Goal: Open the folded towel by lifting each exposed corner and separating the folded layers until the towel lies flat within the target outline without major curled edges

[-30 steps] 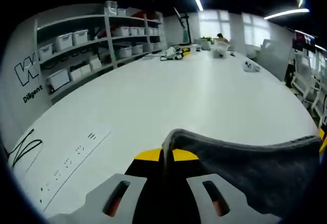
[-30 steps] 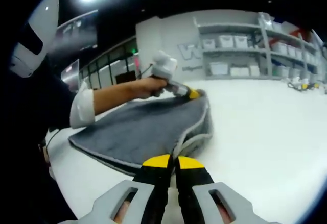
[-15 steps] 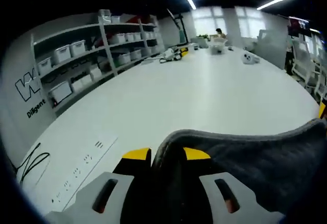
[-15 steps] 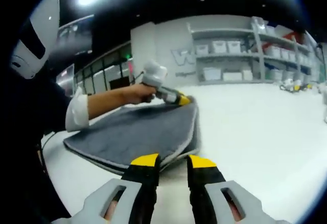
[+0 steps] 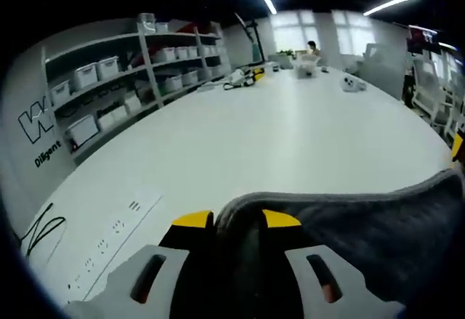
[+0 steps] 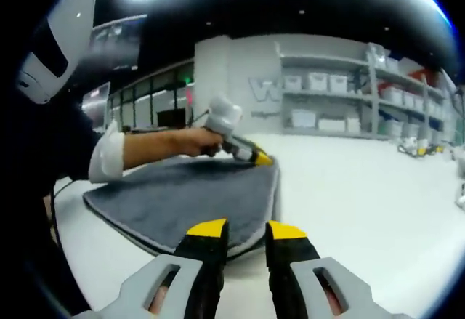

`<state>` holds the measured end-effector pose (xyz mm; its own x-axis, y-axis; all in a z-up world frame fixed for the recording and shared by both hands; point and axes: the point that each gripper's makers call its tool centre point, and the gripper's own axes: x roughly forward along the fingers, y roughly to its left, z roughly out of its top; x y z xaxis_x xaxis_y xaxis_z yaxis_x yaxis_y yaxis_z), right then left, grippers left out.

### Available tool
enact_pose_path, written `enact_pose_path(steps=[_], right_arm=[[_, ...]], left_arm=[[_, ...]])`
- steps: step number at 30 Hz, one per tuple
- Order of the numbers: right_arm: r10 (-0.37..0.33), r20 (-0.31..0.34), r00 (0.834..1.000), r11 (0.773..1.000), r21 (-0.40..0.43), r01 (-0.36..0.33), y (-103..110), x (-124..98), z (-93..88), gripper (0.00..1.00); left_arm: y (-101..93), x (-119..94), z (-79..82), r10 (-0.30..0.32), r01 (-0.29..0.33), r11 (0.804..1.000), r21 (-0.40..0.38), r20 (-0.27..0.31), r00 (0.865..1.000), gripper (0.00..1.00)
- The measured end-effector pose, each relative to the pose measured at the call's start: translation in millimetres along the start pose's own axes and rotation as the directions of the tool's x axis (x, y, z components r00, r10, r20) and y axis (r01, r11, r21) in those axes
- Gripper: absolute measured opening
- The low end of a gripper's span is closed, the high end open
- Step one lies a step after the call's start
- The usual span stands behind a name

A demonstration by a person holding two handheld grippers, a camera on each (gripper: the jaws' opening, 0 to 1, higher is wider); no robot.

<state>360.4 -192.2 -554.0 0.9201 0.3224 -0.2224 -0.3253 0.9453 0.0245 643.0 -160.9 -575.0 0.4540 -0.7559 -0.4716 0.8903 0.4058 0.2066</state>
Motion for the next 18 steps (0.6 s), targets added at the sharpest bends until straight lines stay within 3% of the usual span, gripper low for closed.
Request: enact_pose_path(steps=[3, 5, 13, 18], right_arm=[[0.026, -0.078, 0.997, 1.000, 0.014, -0.025, 3.8, 5.0, -16.5, 0.17], [0.010, -0.096, 0.995, 1.000, 0.005, -0.010, 2.1, 6.0, -20.8, 0.17], [-0.006, -0.117, 0.993, 0.998, 0.057, 0.012, -3.1, 3.1, -28.1, 0.15], [-0.012, -0.120, 0.993, 0.999, 0.037, 0.016, -2.2, 2.7, -27.6, 0.07]], left_arm=[[-1.6, 0.2, -2.0, -0.004, 0.004, 1.000, 0.002, -0.003, 1.000, 0.22], [-1.4, -0.7, -2.0, -0.008, 0.008, 1.000, -0.004, 0.001, 1.000, 0.18], [-0.6, -4.6, -1.0, -0.010, 0.010, 0.999, -0.033, 0.021, 1.000, 0.08], [-2.9, -7.8, -0.2, -0.009, 0.009, 1.000, -0.026, 0.020, 1.000, 0.05]])
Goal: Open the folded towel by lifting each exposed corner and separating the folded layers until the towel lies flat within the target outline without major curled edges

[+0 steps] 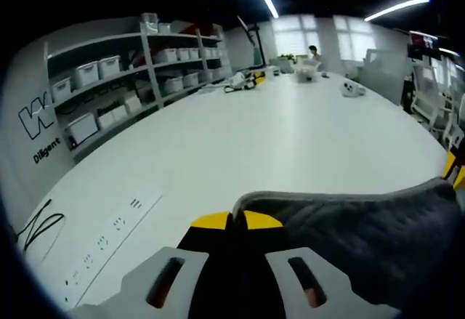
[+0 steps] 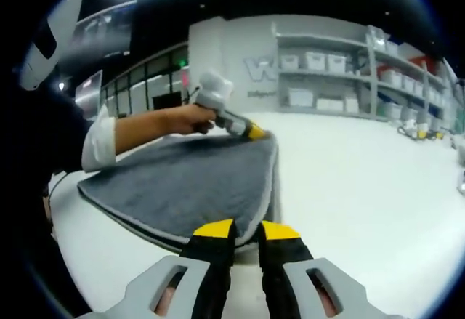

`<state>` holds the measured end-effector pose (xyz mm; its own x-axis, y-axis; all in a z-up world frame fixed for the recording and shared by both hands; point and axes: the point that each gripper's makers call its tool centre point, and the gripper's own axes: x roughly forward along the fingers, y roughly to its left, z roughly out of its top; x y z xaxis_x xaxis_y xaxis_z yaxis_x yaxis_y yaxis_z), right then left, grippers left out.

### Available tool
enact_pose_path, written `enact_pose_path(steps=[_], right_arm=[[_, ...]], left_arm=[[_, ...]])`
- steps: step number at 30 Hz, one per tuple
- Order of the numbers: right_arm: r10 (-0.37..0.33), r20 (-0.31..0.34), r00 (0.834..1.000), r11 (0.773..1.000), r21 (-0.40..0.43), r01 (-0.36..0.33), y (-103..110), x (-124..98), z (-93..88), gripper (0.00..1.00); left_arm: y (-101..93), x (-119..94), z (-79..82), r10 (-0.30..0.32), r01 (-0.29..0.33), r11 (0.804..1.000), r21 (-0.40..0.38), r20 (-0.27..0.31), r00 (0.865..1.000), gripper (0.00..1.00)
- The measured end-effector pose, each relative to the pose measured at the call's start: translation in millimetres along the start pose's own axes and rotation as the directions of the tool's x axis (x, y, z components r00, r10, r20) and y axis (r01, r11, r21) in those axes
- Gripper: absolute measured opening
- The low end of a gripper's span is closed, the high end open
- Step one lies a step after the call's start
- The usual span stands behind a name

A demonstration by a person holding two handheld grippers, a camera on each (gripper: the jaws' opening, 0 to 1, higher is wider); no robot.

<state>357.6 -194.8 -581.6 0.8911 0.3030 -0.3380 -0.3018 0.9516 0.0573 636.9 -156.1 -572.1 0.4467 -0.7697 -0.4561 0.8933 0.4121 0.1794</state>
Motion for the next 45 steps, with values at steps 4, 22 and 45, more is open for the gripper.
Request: enact_pose_path(steps=[4, 22, 45], right_arm=[[0.010, 0.006, 1.000, 0.999, 0.033, -0.010, -0.8, -2.3, 1.9, 0.00], [0.153, 0.092, 0.984, 0.985, 0.069, -0.159, 25.5, -2.4, 30.3, 0.00], [0.205, 0.162, 0.965, 0.976, 0.035, -0.213, 45.8, 0.3, 59.7, 0.00]], left_arm=[[-2.4, -4.2, -0.2, -0.014, 0.014, 0.999, -0.035, 0.000, 1.000, 0.04], [17.9, -41.7, 16.4, 0.042, -0.039, 0.998, -0.046, 0.054, 0.998, 0.03], [25.5, -67.5, 30.1, 0.100, -0.075, 0.986, -0.147, 0.172, 0.980, 0.03]])
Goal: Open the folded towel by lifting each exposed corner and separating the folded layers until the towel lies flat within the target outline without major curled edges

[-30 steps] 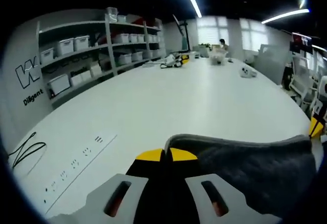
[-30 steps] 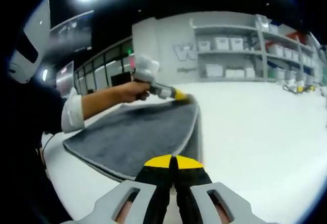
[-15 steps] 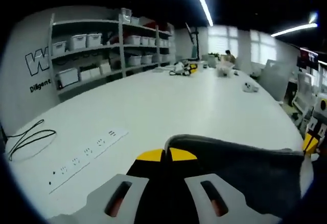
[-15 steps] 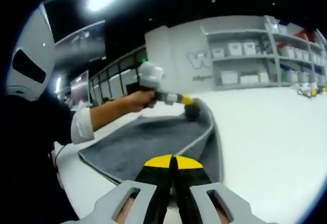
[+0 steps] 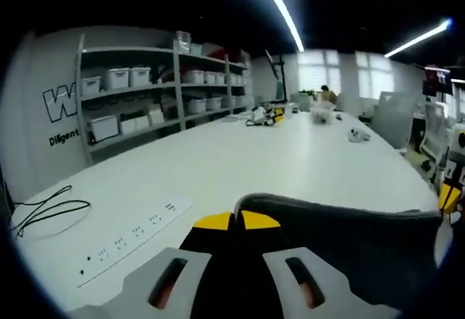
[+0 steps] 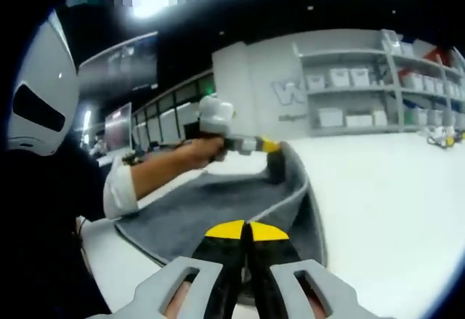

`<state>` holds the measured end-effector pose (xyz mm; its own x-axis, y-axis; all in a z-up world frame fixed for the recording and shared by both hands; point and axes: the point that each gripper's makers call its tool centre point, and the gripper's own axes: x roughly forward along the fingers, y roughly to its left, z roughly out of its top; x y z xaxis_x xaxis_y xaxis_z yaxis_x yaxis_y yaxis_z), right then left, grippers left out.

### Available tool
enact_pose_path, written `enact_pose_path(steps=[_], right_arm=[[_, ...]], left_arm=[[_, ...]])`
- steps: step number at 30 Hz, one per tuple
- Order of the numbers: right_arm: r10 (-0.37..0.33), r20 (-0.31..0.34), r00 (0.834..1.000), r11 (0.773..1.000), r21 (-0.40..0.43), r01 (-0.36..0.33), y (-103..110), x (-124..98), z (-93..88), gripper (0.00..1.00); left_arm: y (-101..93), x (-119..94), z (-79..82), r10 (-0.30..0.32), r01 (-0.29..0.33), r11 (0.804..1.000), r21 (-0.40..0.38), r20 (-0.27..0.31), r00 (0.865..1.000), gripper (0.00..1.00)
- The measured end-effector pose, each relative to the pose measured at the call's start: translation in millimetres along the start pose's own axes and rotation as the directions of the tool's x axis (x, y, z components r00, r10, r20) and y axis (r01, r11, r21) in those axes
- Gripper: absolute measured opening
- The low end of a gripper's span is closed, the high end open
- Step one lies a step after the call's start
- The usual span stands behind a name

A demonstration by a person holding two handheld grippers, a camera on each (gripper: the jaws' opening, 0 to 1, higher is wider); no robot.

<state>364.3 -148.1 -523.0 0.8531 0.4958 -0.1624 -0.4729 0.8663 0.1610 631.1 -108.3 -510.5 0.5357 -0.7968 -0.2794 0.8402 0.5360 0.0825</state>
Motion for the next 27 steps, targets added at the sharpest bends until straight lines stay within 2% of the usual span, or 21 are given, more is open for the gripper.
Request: enact_pose_path(steps=[2, 7, 14, 20, 27], right_arm=[[-0.004, 0.000, 1.000, 1.000, 0.004, 0.004, -0.5, 0.1, 0.1, 0.00], [-0.018, 0.002, 1.000, 1.000, 0.010, 0.018, -3.6, -1.4, -0.6, 0.00], [-0.020, 0.003, 1.000, 1.000, 0.012, 0.020, -8.7, -2.7, 0.8, 0.00], [-0.006, 0.013, 1.000, 1.000, 0.020, 0.006, -5.6, -0.2, 3.8, 0.00], [0.074, 0.048, 0.996, 0.996, 0.051, -0.077, 13.0, 3.7, 13.6, 0.00]], left_arm=[[-2.7, 8.0, 1.5, -0.007, 0.007, 1.000, 0.007, 0.003, 1.000, 0.03], [-7.0, 20.5, 1.8, -0.015, 0.015, 0.996, 0.083, 0.000, 1.000, 0.03], [-6.2, 23.4, -2.7, -0.011, 0.012, 0.997, 0.078, -0.021, 1.000, 0.03], [-0.1, 10.1, 2.2, -0.005, 0.006, 0.999, 0.051, -0.021, 1.000, 0.03], [11.8, -19.6, 7.2, 0.025, -0.024, 0.999, 0.035, -0.011, 1.000, 0.03]])
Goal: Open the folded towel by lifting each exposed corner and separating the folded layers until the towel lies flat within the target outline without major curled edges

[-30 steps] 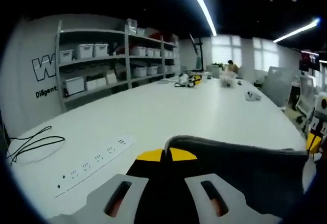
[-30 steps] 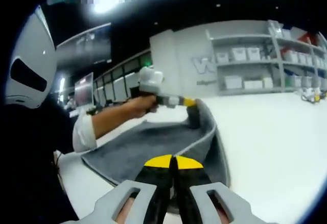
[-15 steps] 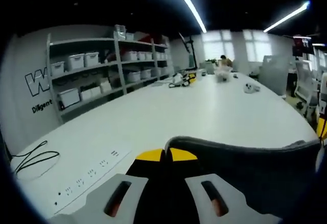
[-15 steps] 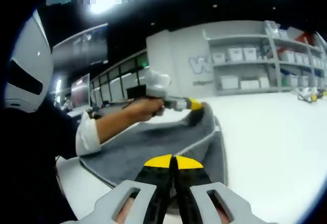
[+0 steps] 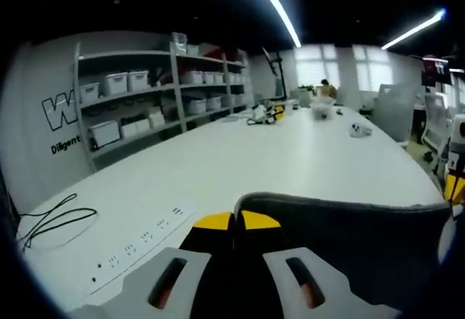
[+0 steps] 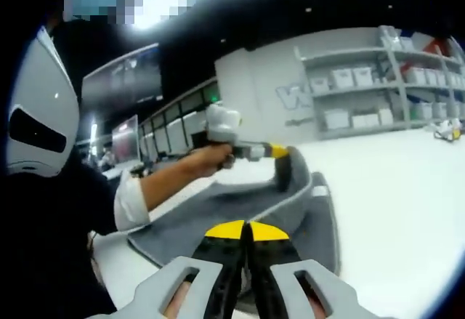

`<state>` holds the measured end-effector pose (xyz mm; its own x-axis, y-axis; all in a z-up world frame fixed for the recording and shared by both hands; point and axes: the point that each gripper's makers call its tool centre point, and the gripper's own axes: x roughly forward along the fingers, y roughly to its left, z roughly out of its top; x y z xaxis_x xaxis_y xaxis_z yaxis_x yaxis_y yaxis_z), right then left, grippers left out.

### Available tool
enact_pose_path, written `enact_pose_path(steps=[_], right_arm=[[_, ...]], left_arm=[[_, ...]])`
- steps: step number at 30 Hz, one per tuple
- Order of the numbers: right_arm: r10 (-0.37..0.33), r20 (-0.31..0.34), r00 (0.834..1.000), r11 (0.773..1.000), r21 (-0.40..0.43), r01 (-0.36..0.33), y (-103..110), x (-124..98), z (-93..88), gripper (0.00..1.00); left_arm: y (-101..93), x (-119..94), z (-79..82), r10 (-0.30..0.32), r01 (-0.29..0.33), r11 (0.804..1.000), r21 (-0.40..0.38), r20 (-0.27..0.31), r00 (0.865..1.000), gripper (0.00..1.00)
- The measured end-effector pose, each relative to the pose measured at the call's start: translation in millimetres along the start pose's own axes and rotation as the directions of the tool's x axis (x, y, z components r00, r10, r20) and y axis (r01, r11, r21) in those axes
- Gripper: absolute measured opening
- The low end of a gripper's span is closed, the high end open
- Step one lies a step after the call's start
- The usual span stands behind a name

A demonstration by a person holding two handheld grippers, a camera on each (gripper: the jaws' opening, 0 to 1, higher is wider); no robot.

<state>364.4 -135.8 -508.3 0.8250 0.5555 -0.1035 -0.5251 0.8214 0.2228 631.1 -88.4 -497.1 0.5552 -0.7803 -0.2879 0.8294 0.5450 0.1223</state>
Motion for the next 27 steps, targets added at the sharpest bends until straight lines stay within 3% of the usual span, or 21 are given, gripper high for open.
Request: enact_pose_path(steps=[9, 27], right_arm=[[0.070, 0.010, 0.997, 0.997, -0.011, -0.070, 26.4, 10.9, 5.3, 0.00], [0.184, -0.005, 0.983, 0.982, -0.040, -0.184, 66.9, 29.3, 6.8, 0.00]], left_arm=[[19.8, -33.2, -4.6, 0.036, -0.035, 0.996, -0.078, 0.011, 0.999, 0.03], [43.0, -81.5, -7.3, 0.108, -0.104, 0.987, -0.121, 0.025, 0.994, 0.03]])
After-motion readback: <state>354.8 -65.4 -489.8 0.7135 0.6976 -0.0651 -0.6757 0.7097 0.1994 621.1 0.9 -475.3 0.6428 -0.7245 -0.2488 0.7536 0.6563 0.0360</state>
